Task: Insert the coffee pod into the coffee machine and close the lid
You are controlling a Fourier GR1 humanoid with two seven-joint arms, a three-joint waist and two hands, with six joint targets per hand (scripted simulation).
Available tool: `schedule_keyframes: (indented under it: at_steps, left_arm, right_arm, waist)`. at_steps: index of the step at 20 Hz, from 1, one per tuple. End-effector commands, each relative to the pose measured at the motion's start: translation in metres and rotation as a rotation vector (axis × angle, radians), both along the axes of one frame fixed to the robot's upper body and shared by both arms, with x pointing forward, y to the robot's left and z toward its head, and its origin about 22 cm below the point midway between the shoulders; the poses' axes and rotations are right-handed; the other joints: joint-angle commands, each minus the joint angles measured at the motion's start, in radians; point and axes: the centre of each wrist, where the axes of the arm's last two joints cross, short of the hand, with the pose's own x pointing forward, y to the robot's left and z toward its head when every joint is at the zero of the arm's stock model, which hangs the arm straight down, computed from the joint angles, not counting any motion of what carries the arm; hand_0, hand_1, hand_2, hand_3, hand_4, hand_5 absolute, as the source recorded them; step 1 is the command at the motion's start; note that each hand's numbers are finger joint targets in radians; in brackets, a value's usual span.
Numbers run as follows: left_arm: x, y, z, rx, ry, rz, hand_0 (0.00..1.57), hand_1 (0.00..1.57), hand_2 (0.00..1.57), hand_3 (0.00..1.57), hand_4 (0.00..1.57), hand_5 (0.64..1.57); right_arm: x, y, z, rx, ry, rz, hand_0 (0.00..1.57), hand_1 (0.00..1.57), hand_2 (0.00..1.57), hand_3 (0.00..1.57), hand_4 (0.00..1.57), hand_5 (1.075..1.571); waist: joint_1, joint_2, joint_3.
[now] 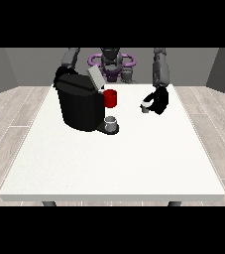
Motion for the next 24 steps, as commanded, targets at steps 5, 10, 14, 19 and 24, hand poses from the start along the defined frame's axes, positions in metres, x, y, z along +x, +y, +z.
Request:
schedule_keyframes:
  at_steps: [5, 10, 14, 19, 24]
  left_arm:
    - [0.028, -0.041, 0.036, -0.040, -0.004, -0.149, 1.39, 1.39, 1.41, 1.35, 0.58, 1.571]
    - [0.043, -0.047, 0.077, -0.037, -0.017, -0.240, 1.26, 1.26, 1.32, 1.30, 0.53, 1.571]
    - [0.060, -0.049, 0.124, -0.036, -0.106, -0.250, 1.25, 1.25, 1.33, 1.29, 0.56, 1.571]
    - [0.060, -0.056, 0.133, -0.036, -0.091, -0.264, 1.25, 1.25, 1.33, 1.28, 0.54, 1.571]
    - [0.067, -0.025, 0.170, -0.013, -0.174, -0.162, 1.01, 1.01, 1.20, 1.22, 0.54, 1.571]
  right_arm:
    - [0.002, -0.003, -0.018, 0.027, 0.103, -0.037, 0.00, 0.00, 0.00, 0.00, 0.44, 1.571]
    - [0.001, -0.022, -0.039, 0.018, 0.116, -0.057, 0.00, 0.00, 0.00, 0.00, 0.49, 1.571]
    - [0.011, -0.003, -0.027, 0.005, 0.069, -0.014, 0.00, 0.00, 0.00, 0.00, 0.44, 1.571]
    - [0.009, -0.014, -0.034, 0.029, 0.074, -0.009, 0.00, 0.00, 0.00, 0.00, 0.50, 1.571]
    - [0.013, 0.004, -0.006, 0.026, 0.039, 0.064, 0.00, 0.00, 0.00, 0.00, 0.50, 1.571]
  waist:
    - [0.028, -0.102, -0.0009]
    - [0.057, -0.103, -0.0007]
    - [0.016, -0.067, -0.0009]
    - [0.033, -0.091, -0.0008]
    - [-0.065, -0.059, -0.0013]
